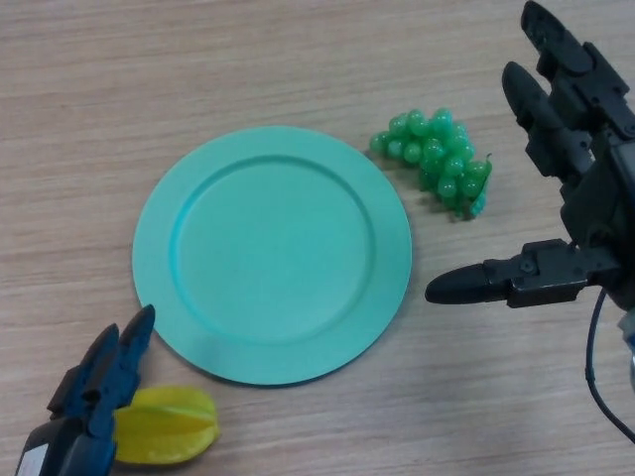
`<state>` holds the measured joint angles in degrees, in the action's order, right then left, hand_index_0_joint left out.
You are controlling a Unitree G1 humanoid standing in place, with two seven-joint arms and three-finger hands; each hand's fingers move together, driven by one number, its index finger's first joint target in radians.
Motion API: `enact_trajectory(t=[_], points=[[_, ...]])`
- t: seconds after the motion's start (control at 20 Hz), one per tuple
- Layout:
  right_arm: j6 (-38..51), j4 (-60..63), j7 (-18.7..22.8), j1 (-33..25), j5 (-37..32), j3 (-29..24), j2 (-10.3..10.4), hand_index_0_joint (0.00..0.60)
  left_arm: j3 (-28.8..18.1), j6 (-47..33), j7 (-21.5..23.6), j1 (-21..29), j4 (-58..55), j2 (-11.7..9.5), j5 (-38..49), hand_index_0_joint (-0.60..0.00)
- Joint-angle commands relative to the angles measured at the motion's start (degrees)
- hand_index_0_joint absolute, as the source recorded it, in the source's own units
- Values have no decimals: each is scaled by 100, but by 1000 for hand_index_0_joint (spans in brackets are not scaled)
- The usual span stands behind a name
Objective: Pick up the yellow starfruit and place it on the plate
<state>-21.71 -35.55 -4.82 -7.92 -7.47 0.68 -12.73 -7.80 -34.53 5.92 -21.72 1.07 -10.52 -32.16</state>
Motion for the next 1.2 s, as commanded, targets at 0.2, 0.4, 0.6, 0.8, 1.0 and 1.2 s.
enact_trajectory(t=[0.2,0.4,0.6,0.8,1.0,1.2], points=[[697,-372,137,-187,-98,-185,-38,0,-145,-512,-35,-51,-222,-139,262,-150],[633,-340,170,-244,-177,-173,-6,0,-109,-241,-611,-231,-225,-225,139,-600],[576,-262,100,-302,-196,-123,-5,0,-81,173,-1365,-367,-610,-232,257,-600],[706,-174,100,-317,-178,-74,22,0,-109,436,-2077,-594,-1445,-96,754,-600],[616,-192,141,-417,-129,-92,15,0,153,1730,-3000,-772,-2791,-40,1606,-600],[528,-267,115,-346,-18,-45,-1,0,496,2986,-2927,-65,-3781,-73,1873,-600]])
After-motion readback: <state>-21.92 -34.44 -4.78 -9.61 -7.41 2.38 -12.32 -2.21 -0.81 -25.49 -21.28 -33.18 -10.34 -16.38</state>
